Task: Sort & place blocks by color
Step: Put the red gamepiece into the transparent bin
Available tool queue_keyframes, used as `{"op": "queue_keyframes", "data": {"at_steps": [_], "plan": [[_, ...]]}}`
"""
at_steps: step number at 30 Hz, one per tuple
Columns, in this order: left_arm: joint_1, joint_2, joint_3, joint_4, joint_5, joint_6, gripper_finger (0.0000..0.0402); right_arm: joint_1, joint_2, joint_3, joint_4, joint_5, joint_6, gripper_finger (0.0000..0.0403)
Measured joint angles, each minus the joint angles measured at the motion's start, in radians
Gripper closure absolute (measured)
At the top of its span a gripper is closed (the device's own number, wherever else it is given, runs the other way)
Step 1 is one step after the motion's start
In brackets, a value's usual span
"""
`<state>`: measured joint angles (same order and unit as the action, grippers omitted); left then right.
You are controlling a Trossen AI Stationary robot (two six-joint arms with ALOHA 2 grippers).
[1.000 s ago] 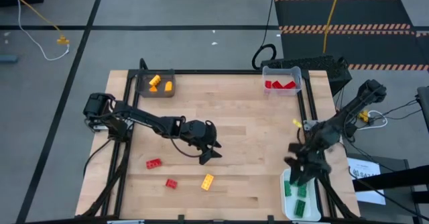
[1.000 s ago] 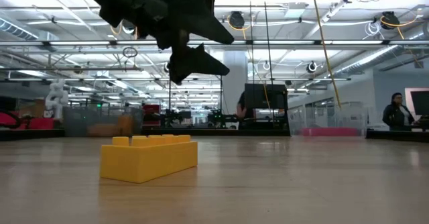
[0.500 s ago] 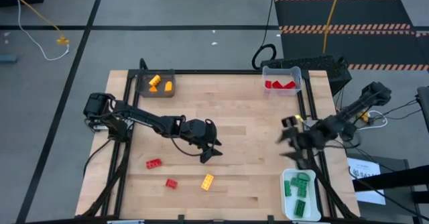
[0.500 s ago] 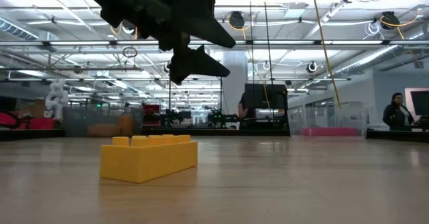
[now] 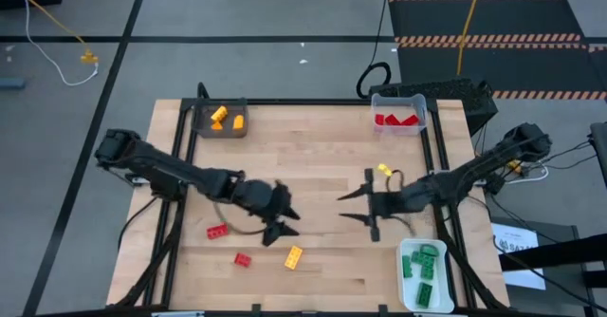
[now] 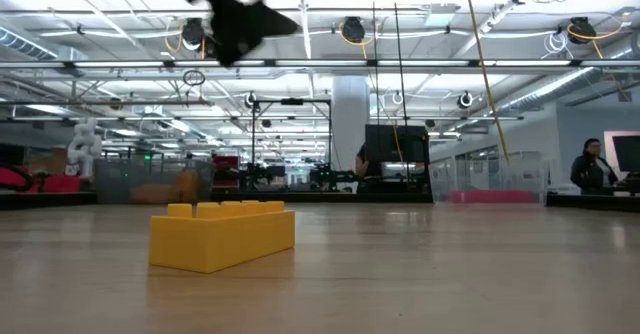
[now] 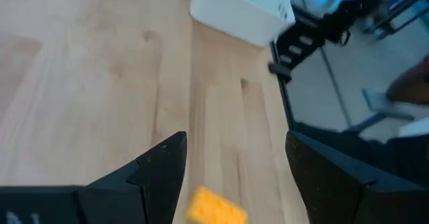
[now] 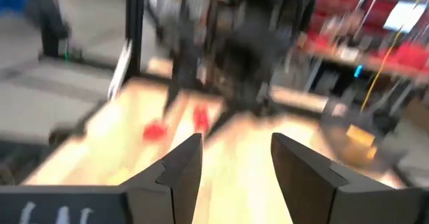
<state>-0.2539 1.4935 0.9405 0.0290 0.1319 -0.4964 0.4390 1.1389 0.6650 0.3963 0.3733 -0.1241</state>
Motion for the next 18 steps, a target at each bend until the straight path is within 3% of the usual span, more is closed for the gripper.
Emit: {"op": "queue_keyframes", "data": {"at_steps": [4, 10, 14, 18], "plan": [[-0.087, -0.114, 0.001, -0.161, -0.137, -0.020, 0.0147, -0.002, 0.117, 0.107, -0.177, -0.007, 0.019, 0.0232], [-0.181, -0.220, 0.001, -0.487, -0.313, -0.274, 0.0147, -0.015, 0.238, 0.182, -0.146, -0.089, 0.007, 0.0232], [-0.213, -0.217, 0.000, -0.737, -0.300, -0.433, 0.0147, -0.015, 0.333, 0.251, -0.176, -0.117, -0.046, 0.0232], [-0.218, -0.201, 0.000, -0.979, -0.237, -0.531, 0.0147, -0.007, 0.448, 0.360, -0.325, -0.116, -0.067, 0.0232]]}}
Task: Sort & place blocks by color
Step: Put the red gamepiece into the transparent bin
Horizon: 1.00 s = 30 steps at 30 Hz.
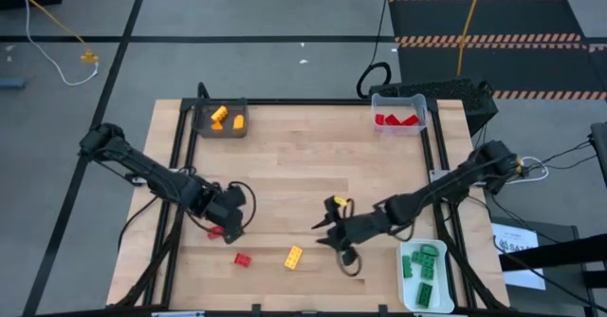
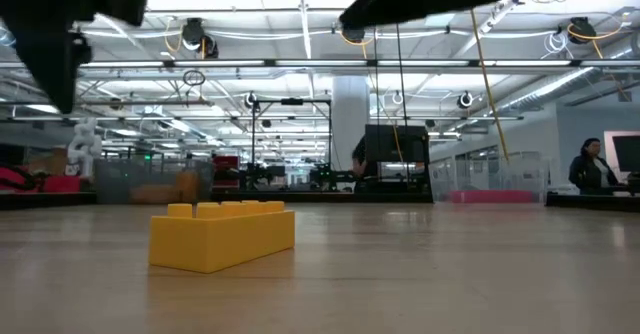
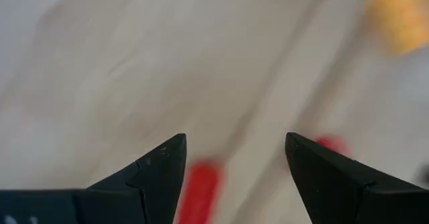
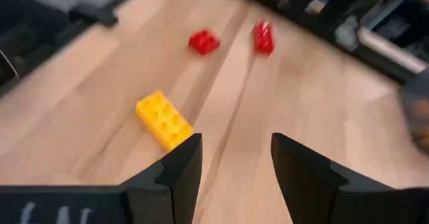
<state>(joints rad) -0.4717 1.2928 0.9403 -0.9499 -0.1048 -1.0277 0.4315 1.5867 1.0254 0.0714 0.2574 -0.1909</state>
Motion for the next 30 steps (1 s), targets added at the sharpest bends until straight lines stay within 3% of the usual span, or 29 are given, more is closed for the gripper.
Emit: {"op": "queue_keyframes", "data": {"at_steps": [5, 11, 19, 25, 30], "plan": [[-0.006, -0.002, 0.000, -0.182, 0.053, -0.063, 0.0147, -0.008, 0.089, 0.097, -0.035, -0.017, 0.019, 0.0232], [-0.094, 0.035, 0.000, -0.197, 0.184, -0.082, 0.0147, -0.002, 0.110, 0.113, -0.055, -0.056, 0.022, 0.0232], [-0.193, 0.193, -0.002, -0.219, 0.183, -0.025, 0.0147, 0.004, 0.106, 0.114, -0.035, -0.054, 0.030, 0.0232], [-0.195, 0.312, -0.037, -0.204, 0.173, 0.067, 0.0147, 0.004, 0.106, 0.114, -0.030, -0.078, 0.031, 0.0232], [-0.192, 0.327, -0.035, -0.190, 0.173, 0.105, 0.0147, 0.004, 0.107, 0.114, -0.031, -0.079, 0.034, 0.0232]]}}
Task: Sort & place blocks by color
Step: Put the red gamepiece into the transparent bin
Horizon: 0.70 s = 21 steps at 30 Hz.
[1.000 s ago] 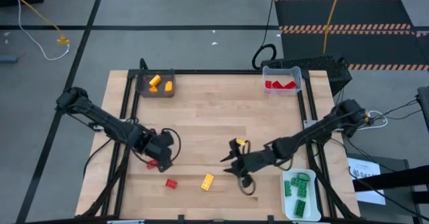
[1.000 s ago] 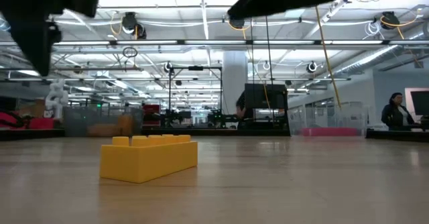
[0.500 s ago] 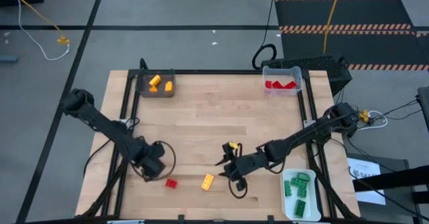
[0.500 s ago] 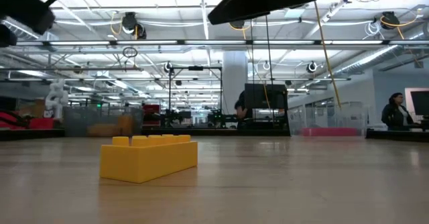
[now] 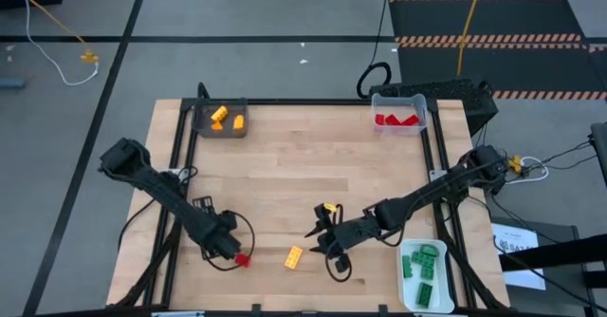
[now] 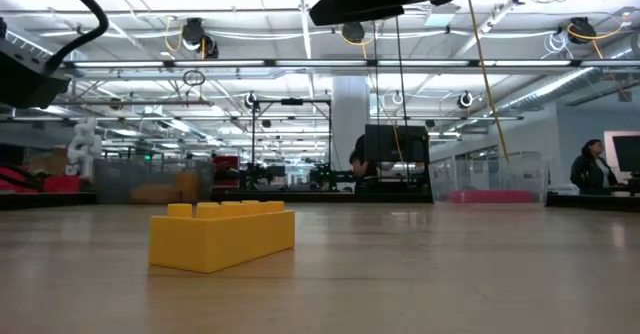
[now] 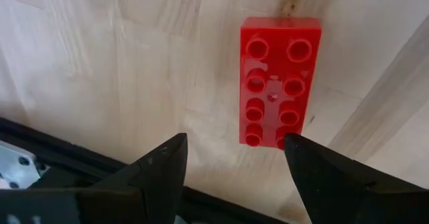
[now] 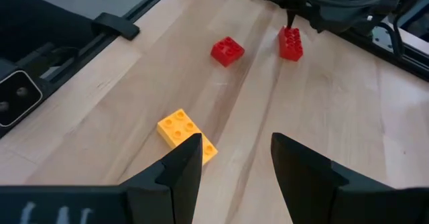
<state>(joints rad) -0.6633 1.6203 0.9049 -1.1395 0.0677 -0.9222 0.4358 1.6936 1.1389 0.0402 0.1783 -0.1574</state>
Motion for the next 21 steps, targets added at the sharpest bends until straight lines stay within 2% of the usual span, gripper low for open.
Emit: {"op": "queue_keyframes", "data": {"at_steps": [8, 14, 18, 21], "plan": [[-0.006, -0.081, -0.004, 0.007, 0.057, -0.026, 0.0147, 0.000, 0.000, 0.000, -0.007, 0.001, 0.000, 0.0232], [-0.006, -0.164, -0.004, 0.024, 0.015, -0.109, 0.0147, 0.000, 0.000, 0.000, -0.007, 0.001, 0.014, 0.0232], [-0.006, -0.166, -0.004, 0.073, -0.044, -0.124, 0.0147, -0.001, 0.000, -0.001, -0.007, 0.001, 0.015, 0.0232], [-0.006, -0.144, -0.017, 0.118, -0.044, -0.114, 0.0146, -0.001, 0.000, -0.001, -0.008, 0.001, 0.018, 0.0232]]}}
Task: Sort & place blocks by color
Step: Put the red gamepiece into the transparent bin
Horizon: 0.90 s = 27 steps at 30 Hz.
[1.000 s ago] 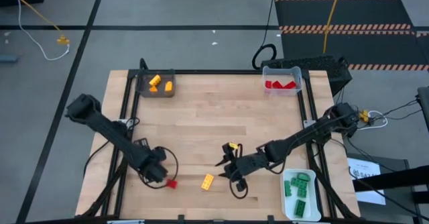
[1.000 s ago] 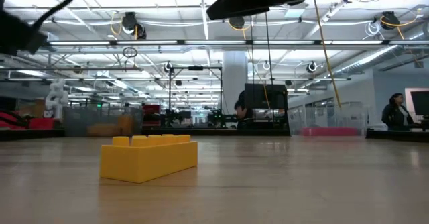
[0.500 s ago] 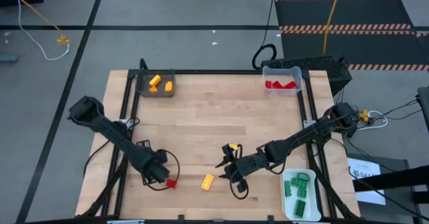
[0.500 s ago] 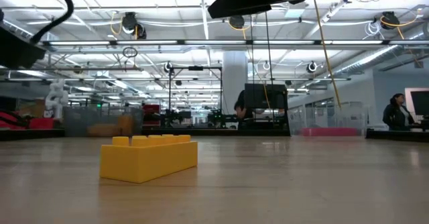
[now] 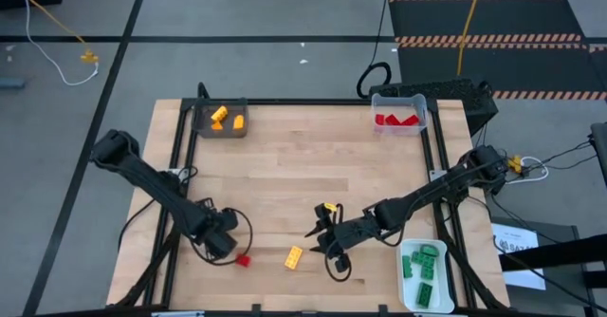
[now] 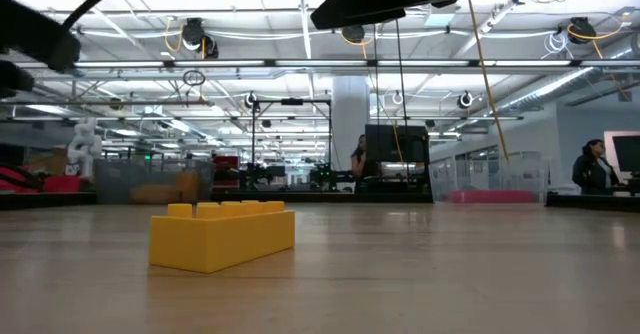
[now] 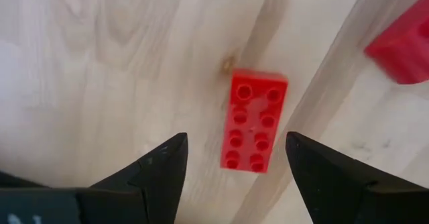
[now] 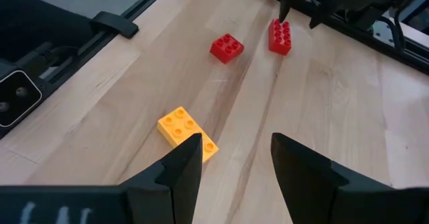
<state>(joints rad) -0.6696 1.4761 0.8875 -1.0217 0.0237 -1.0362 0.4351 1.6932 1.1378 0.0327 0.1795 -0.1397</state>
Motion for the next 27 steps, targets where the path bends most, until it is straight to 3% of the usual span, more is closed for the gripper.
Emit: {"op": "queue_keyframes", "data": {"at_steps": [10, 21, 27], "plan": [[-0.010, 0.038, -0.065, 0.119, 0.075, -0.024, 0.0140, 0.000, 0.000, 0.000, 0.000, 0.000, 0.000, 0.0232], [-0.010, 0.023, -0.075, 0.155, 0.118, -0.052, 0.0064, 0.000, 0.000, 0.000, -0.007, -0.001, 0.001, 0.0232], [-0.016, -0.002, -0.029, 0.156, 0.114, -0.073, 0.0051, -0.003, 0.000, 0.000, -0.008, -0.001, 0.002, 0.0232]]}}
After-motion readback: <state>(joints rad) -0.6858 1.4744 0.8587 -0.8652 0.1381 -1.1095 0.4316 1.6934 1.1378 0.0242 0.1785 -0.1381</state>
